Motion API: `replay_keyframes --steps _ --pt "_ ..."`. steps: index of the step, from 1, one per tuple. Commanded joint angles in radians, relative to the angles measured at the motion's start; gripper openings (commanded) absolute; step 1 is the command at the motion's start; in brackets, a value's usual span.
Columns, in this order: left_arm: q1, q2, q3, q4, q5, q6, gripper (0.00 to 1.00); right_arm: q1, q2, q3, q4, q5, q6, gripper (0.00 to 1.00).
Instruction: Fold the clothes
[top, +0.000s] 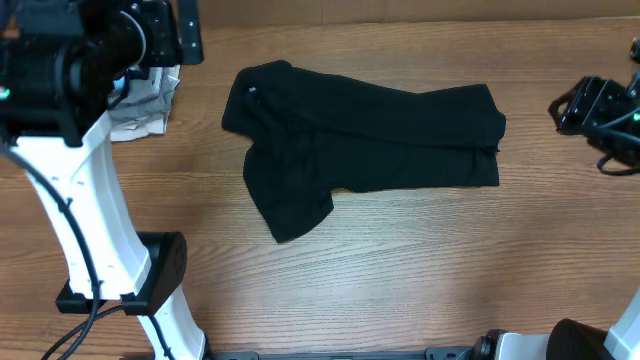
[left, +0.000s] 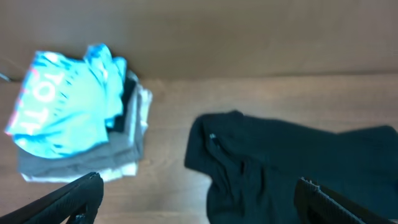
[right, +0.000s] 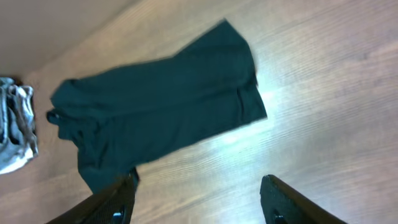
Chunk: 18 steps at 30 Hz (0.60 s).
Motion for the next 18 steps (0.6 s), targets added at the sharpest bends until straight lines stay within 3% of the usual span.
replay_keyframes --steps 1,7,18 --pt "-0.035 -0.085 -0.099 -0.004 0.036 -0.044 1.0 -0.002 -0.07 -0.015 -0.01 0.032 0.059 0.63" --pt "-0.055 -0.19 -0.403 -0.004 0.008 -0.106 1.0 -0.002 -0.227 -0.176 0.09 0.035 0.121 0.7" --pt "-0.15 -0.217 -0.956 0.044 -0.023 -0.127 1.0 -0.002 -0.354 -0.723 0.399 -0.003 0.175 0.72"
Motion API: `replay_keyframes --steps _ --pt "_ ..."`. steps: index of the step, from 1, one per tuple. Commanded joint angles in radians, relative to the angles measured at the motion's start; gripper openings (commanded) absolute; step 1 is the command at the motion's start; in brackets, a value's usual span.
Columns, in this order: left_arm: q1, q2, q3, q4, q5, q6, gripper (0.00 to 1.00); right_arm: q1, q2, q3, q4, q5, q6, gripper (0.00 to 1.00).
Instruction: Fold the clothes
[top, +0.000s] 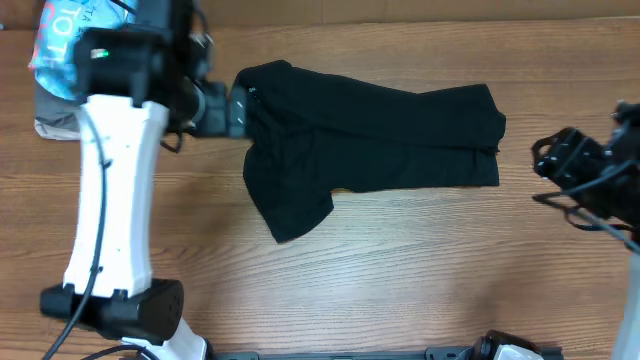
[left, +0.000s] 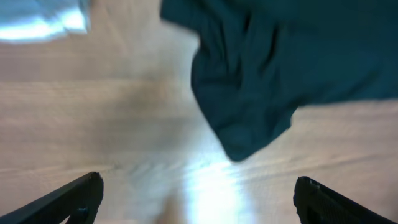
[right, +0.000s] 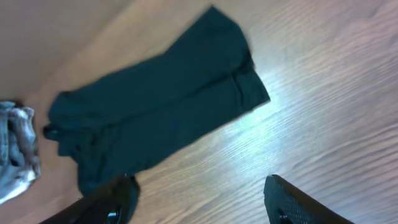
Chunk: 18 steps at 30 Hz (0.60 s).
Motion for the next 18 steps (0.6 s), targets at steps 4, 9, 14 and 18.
replay_keyframes --steps 4,9,14,18 --pt "-0.108 -0.001 -0.283 0.122 -0.004 -0.022 1.0 -0.003 0.019 -0.286 0.182 -0.024 0.024 0.74" --pt "-0.148 0.0 -0.523 0.27 0.037 -0.043 1.0 -0.004 0.048 -0.381 0.312 -0.026 0.023 0.77" --pt "-0.171 -0.001 -0.761 0.417 0.08 -0.022 0.93 -0.004 0.102 -0.381 0.375 -0.026 0.023 0.77" --pt "-0.189 0.0 -0.894 0.547 0.138 0.027 0.91 -0.004 0.139 -0.381 0.391 -0.026 0.019 0.77"
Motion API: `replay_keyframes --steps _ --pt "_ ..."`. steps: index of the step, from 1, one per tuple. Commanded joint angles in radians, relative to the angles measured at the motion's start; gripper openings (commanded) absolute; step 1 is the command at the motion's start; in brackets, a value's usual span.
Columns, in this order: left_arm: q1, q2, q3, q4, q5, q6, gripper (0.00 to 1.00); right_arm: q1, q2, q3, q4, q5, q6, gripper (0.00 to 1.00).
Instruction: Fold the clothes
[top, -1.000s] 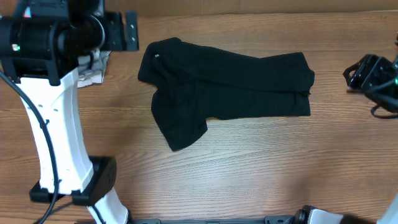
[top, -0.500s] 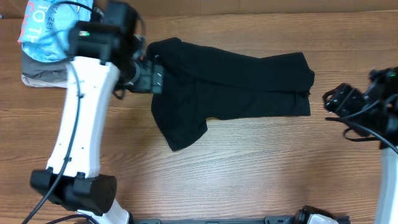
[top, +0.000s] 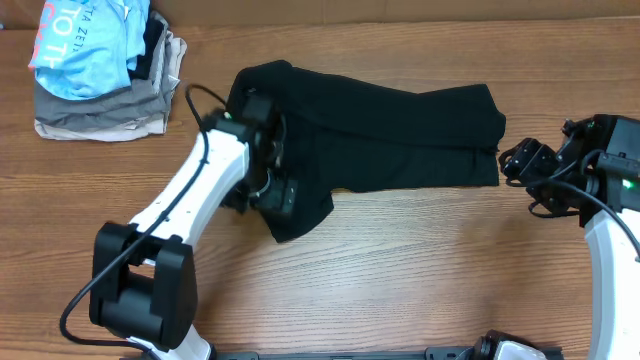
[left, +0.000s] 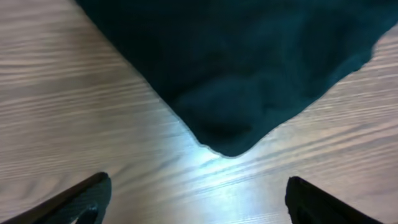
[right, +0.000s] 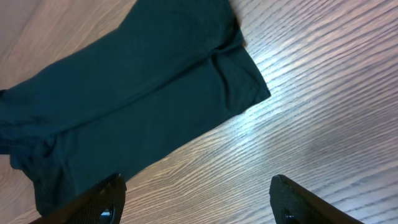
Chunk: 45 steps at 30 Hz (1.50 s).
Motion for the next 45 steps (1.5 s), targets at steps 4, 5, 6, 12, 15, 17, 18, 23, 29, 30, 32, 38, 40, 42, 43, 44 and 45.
replay_keyframes --steps 4,5,6,12,15,17,18,23,29,30,32,38,40,42,43,44,45 --pt "-0.049 0.0 -0.161 0.136 0.086 0.131 0.93 -0.004 0.047 0.0 0.014 -0.005 -0.003 0.77" --pt "-0.056 0.0 -0.178 0.158 0.079 0.144 0.93 -0.004 0.05 0.0 0.015 -0.005 -0.003 0.77" --pt "-0.063 0.0 -0.193 0.178 0.072 0.144 0.93 -0.004 0.052 0.0 0.016 -0.005 -0.003 0.77" --pt "-0.072 0.007 -0.234 0.26 0.05 0.119 0.85 -0.004 0.052 0.0 0.016 -0.005 -0.003 0.78" --pt "-0.073 0.015 -0.25 0.282 0.05 0.121 0.75 -0.004 0.052 0.0 0.023 -0.005 -0.002 0.77" --pt "-0.078 0.021 -0.261 0.287 0.049 0.124 0.72 -0.004 0.052 0.0 0.029 -0.005 -0.002 0.77" --pt "-0.082 0.029 -0.261 0.287 0.05 0.124 0.69 -0.004 0.052 0.0 0.032 -0.005 -0.002 0.76" --pt "-0.114 0.071 -0.261 0.304 0.05 0.124 0.48 -0.004 0.052 0.0 0.043 -0.005 -0.002 0.76" --pt "-0.143 0.104 -0.259 0.303 0.038 0.109 0.04 -0.003 0.053 -0.003 0.048 -0.005 -0.002 0.7" --pt "-0.141 0.104 -0.252 0.296 0.018 0.08 0.04 -0.002 0.056 -0.003 0.051 -0.005 -0.002 0.69" --pt "-0.13 0.104 -0.217 0.253 -0.018 0.041 0.04 -0.002 0.069 -0.003 0.058 -0.005 -0.003 0.68" --pt "-0.075 0.1 -0.003 0.034 -0.031 0.047 0.04 0.006 0.183 -0.003 0.093 -0.005 -0.003 0.68" --pt "-0.06 0.1 0.082 -0.036 -0.031 0.057 0.04 0.022 0.24 -0.003 0.119 -0.005 -0.002 0.68" --pt "-0.05 0.1 0.154 -0.091 -0.031 0.077 0.04 0.041 0.29 -0.003 0.145 -0.004 -0.002 0.68" --pt "-0.047 0.1 0.186 -0.115 -0.031 0.085 0.04 0.053 0.318 -0.003 0.159 0.0 0.002 0.68" --pt "-0.045 0.1 0.221 -0.141 -0.032 0.092 0.04 0.063 0.341 -0.003 0.171 0.003 0.004 0.68" --pt "-0.044 0.1 0.249 -0.163 -0.035 0.092 0.04 0.072 0.364 -0.003 0.182 0.012 0.009 0.67"
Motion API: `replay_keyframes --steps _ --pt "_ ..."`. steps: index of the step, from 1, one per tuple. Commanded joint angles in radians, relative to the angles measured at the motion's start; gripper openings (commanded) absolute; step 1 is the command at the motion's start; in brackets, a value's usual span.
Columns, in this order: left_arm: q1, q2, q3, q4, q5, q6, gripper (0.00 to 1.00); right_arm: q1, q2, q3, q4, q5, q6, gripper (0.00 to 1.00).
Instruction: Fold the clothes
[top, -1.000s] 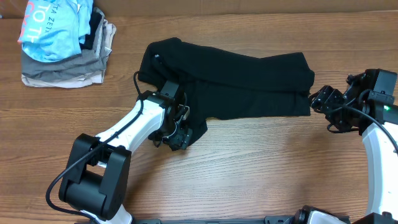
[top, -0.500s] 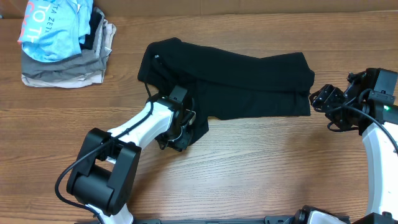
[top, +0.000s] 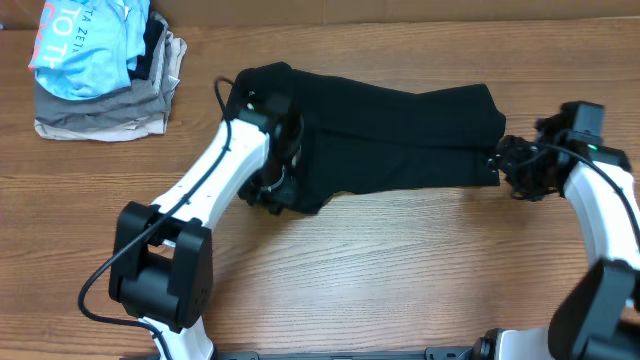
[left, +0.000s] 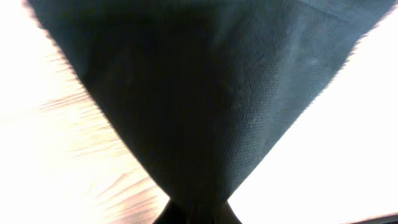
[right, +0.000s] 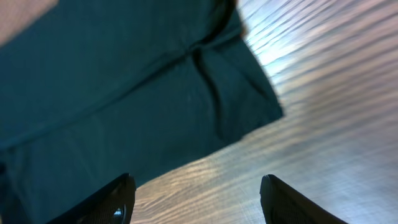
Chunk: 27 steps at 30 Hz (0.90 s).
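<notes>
A black garment (top: 390, 130) lies spread across the middle of the table. My left gripper (top: 272, 192) is at its front left part, shut on the sleeve. In the left wrist view the black cloth (left: 205, 93) narrows to a pinch in the gripper (left: 198, 214) at the bottom edge. My right gripper (top: 512, 165) sits at the garment's right end, beside the front hem corner. It is open in the right wrist view (right: 199, 202), with bare wood between its fingers (right: 118, 199) and the cloth's corner (right: 249, 112) just ahead.
A stack of folded clothes (top: 100, 70), a light blue one on top, stands at the back left corner. Bare wooden tabletop (top: 400, 270) runs along the front of the garment. The left arm's base (top: 160, 280) stands at the front left.
My left gripper was open above the sleeve's tip and is now shut on it. The sleeve no longer sticks out toward the front. My right gripper has moved closer to the right hem corner.
First my left gripper was by the folded stack and my right gripper at the far right edge. Then the left was at the garment's left end. Later it hung open over the sleeve tip while the right neared the hem. Now the left holds the sleeve.
</notes>
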Motion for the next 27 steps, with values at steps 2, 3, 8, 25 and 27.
replay_keyframes --steps 2,3,8,25,27 --pt "0.007 -0.003 0.133 -0.075 -0.028 0.019 0.04 0.048 0.089 -0.002 0.039 0.051 0.036 0.67" --pt "0.007 -0.003 0.157 -0.091 -0.036 0.019 0.04 0.057 0.111 -0.002 0.043 0.077 0.051 0.66" --pt "0.008 -0.003 0.242 -0.122 -0.061 0.019 0.04 0.084 0.197 -0.002 0.065 0.14 0.095 0.63" --pt "0.115 -0.003 0.268 -0.056 -0.059 -0.002 0.04 0.09 0.243 -0.015 0.114 0.261 0.158 0.29" --pt "0.136 -0.003 0.268 -0.043 -0.059 -0.002 0.04 0.09 0.243 -0.024 0.111 0.262 0.157 0.2"
